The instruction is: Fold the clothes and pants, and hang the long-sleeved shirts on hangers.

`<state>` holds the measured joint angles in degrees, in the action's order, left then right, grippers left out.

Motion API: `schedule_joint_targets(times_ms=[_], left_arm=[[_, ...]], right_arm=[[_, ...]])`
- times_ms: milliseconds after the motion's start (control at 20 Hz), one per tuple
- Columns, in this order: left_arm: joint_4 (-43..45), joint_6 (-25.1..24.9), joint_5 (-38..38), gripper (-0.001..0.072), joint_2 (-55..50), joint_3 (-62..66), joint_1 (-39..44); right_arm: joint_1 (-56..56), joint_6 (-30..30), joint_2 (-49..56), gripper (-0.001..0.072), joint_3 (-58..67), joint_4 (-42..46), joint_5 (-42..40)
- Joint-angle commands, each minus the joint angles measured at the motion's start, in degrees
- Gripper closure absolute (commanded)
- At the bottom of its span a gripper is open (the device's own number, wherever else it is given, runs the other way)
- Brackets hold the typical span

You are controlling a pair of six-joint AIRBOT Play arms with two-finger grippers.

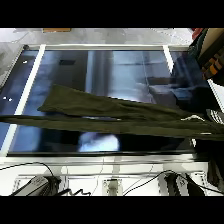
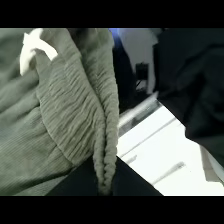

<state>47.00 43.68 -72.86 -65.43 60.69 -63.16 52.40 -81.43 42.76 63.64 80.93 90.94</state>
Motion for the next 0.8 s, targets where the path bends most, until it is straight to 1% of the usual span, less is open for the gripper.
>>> schedule_joint_targets(times_ms=[0,100,250,400,500,650,700,750], left_arm=[[2.5,0.0,2.2,0.0691,1.1,0.9,-0.1],[2.3,0.0,3.4,0.0691,1.1,0.9,-0.1],[2.8,0.0,4.4,0.0691,1.1,0.9,0.4],[4.0,-0.1,4.8,0.0691,1.0,0.9,2.2],[7.5,0.0,4.7,0.0691,0.1,0.9,4.6],[16.3,0.3,4.8,0.0691,-2.4,0.3,9.6],[18.8,1.7,5.9,0.0691,-3.5,0.3,11.4],[19.1,4.0,8.9,0.0691,-4.3,0.3,13.0]], right_arm=[[0.0,-0.1,-3.3,0.0674,1.9,2.2,3.2],[0.0,-0.1,-3.5,0.0674,1.9,2.4,6.4],[0.0,-0.1,-3.5,0.0674,1.4,3.8,8.7],[0.0,-0.1,-3.5,0.0674,-3.6,6.2,11.1],[0.0,0.0,-3.5,0.0674,-8.7,7.4,11.6],[0.0,0.6,-3.5,0.0674,-13.9,9.0,13.2],[0.0,1.0,-3.5,0.0674,-14.2,9.3,13.1],[0.0,1.2,-3.5,0.0674,-14.2,9.3,12.7]])
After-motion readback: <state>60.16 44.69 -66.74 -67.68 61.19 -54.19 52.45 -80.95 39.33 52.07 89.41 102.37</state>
